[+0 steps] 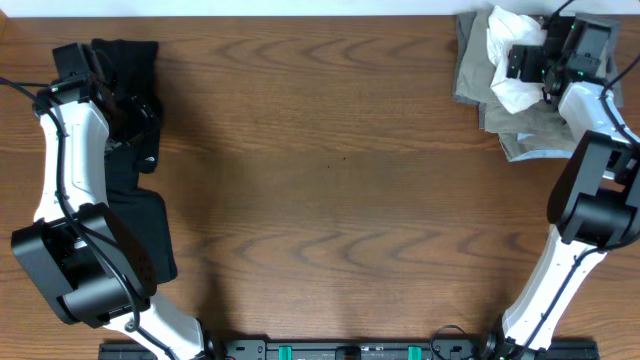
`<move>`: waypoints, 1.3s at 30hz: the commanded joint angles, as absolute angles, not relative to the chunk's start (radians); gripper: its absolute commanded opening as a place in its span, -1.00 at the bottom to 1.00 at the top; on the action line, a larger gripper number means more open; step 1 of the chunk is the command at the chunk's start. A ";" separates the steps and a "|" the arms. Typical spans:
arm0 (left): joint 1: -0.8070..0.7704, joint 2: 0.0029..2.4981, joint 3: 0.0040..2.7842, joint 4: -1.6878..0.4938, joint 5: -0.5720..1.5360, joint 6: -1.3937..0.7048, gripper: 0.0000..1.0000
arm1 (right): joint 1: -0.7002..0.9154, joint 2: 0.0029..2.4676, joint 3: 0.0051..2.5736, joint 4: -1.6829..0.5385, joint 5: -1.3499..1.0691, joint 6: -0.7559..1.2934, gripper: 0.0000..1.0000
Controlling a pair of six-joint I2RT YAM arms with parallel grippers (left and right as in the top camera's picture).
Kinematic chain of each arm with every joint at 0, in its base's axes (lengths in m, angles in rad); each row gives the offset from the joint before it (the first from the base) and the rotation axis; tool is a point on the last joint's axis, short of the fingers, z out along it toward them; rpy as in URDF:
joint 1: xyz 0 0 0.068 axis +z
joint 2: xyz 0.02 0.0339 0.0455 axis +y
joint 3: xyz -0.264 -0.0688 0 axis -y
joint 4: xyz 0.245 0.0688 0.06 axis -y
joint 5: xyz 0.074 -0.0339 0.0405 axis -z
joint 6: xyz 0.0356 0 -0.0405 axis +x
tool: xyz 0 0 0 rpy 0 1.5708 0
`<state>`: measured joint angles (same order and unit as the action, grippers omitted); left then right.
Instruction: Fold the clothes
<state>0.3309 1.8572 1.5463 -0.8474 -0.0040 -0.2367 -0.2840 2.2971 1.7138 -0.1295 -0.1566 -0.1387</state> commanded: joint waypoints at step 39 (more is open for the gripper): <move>0.331 1.871 1.542 -0.847 -0.012 -0.248 0.96 | 0.045 1.615 1.755 -0.533 -0.424 -0.130 0.98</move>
<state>0.3309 1.8572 1.5463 -0.8471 -0.0040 -0.2424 -0.0391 1.6627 1.7401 -0.5186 -0.2867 -0.1425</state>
